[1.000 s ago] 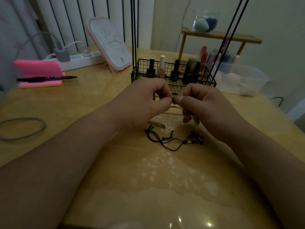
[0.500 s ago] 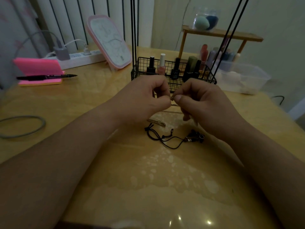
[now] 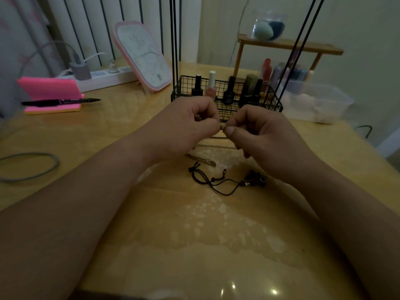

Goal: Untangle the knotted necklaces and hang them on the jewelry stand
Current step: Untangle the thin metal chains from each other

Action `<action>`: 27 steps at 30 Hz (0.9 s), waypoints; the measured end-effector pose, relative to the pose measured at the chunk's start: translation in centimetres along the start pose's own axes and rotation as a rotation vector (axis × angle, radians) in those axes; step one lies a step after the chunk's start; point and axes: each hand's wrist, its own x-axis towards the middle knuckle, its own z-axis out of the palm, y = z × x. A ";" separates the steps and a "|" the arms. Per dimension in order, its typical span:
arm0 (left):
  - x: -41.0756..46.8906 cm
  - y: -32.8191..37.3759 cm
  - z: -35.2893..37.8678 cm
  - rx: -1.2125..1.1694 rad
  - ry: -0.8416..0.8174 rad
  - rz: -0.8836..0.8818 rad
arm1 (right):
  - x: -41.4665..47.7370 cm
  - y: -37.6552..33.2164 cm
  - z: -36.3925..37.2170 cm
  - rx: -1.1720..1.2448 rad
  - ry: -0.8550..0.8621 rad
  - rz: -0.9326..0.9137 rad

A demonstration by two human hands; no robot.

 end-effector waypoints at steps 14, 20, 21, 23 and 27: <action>-0.1 0.4 0.0 -0.168 -0.047 -0.111 | -0.2 -0.4 0.3 0.020 -0.074 0.030; -0.3 0.6 0.1 -0.159 -0.071 -0.129 | -0.3 -0.3 0.4 0.015 -0.003 0.025; -0.3 0.6 0.1 -0.153 -0.073 -0.130 | -0.3 -0.3 0.4 0.027 0.019 0.021; -0.3 0.7 0.1 -0.152 -0.079 -0.133 | -0.4 -0.4 0.5 0.032 0.071 0.012; -0.2 0.7 0.3 -0.196 -0.078 -0.156 | -0.3 -0.5 0.9 0.146 0.147 0.067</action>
